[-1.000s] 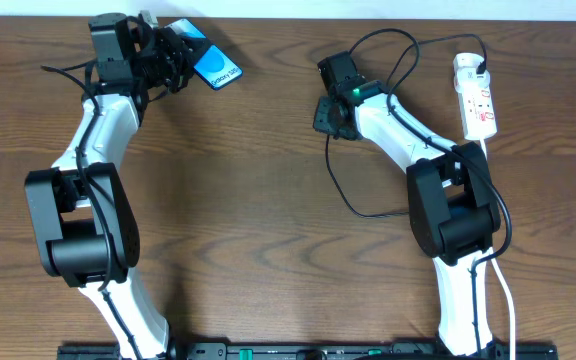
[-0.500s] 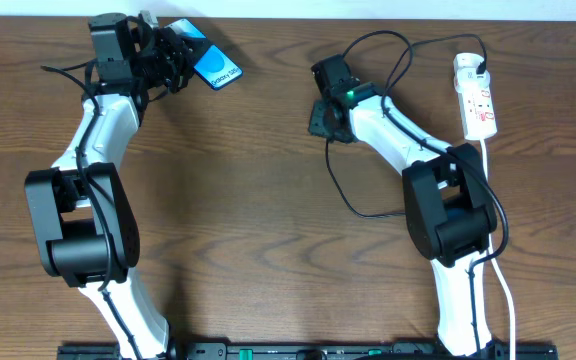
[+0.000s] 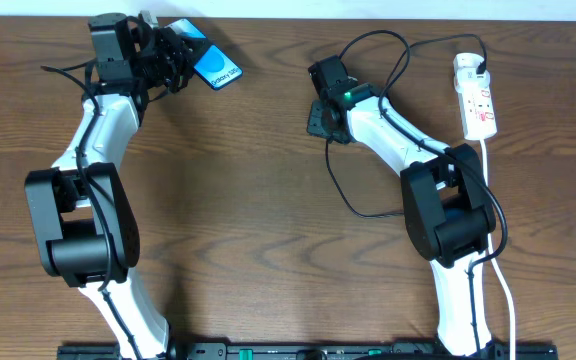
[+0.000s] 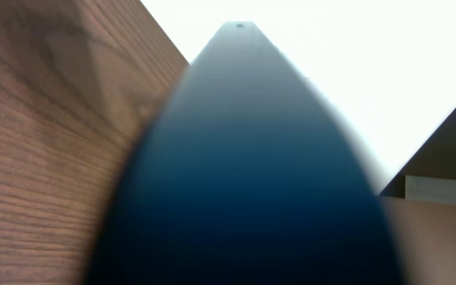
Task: Plug charger to phone and switch on socket
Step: 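Close the right gripper on the USB-C plug's cable end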
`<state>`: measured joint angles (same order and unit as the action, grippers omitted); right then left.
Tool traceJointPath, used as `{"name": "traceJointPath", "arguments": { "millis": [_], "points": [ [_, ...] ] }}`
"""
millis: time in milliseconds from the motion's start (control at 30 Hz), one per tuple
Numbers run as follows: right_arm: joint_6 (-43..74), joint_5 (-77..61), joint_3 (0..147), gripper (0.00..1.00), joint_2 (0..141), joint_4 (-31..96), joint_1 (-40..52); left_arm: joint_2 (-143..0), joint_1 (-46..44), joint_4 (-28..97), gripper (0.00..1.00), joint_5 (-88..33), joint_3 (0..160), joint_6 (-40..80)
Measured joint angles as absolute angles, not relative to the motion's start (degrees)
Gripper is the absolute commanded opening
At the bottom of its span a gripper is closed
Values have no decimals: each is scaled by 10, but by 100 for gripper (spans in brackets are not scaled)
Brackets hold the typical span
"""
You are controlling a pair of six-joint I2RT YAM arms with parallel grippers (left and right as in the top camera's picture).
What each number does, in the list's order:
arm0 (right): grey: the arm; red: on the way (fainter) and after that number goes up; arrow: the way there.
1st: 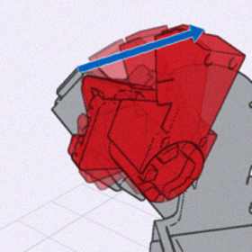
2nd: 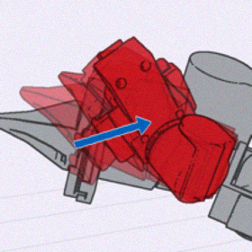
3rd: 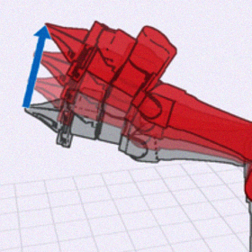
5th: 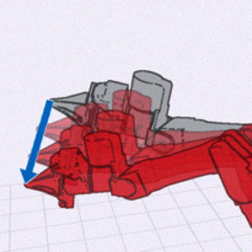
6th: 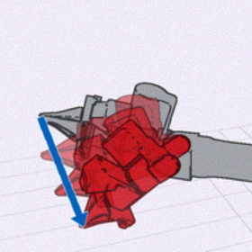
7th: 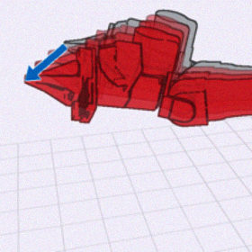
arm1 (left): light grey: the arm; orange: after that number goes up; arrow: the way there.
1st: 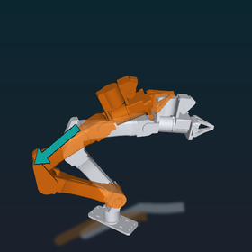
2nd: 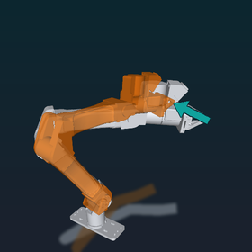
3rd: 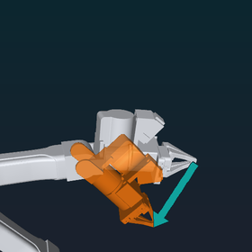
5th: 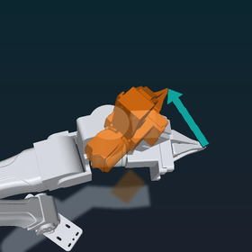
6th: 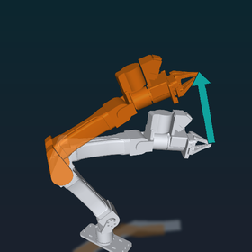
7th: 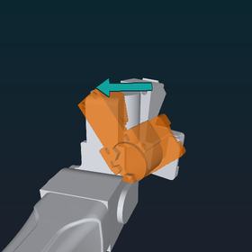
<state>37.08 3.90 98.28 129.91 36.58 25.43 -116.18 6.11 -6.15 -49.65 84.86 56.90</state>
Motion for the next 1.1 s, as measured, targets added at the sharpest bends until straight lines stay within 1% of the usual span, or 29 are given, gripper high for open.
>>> {"name": "traceJointPath", "arguments": {
  "millis": [200,333,467,533,567,867,1100],
  "points": [
    [371,48,983,40,1299,365,254,-1162,61,-62,7,-496,849,569],
    [371,50,983,38,1299,364,254,-1162,61,-62,7,-496,849,569],
    [371,50,983,32,1299,364,254,-1162,61,-62,7,-496,849,569],
    [372,50,983,25,1299,364,254,-1162,61,-62,7,-496,849,569],
    [372,50,983,24,1299,364,254,-1162,61,-62,7,-496,849,569],
    [373,50,983,22,1299,364,254,-1162,61,-62,7,-496,849,569],
    [373,59,983,26,1299,365,254,-1162,61,-57,7,-496,849,569]
  ]
}}
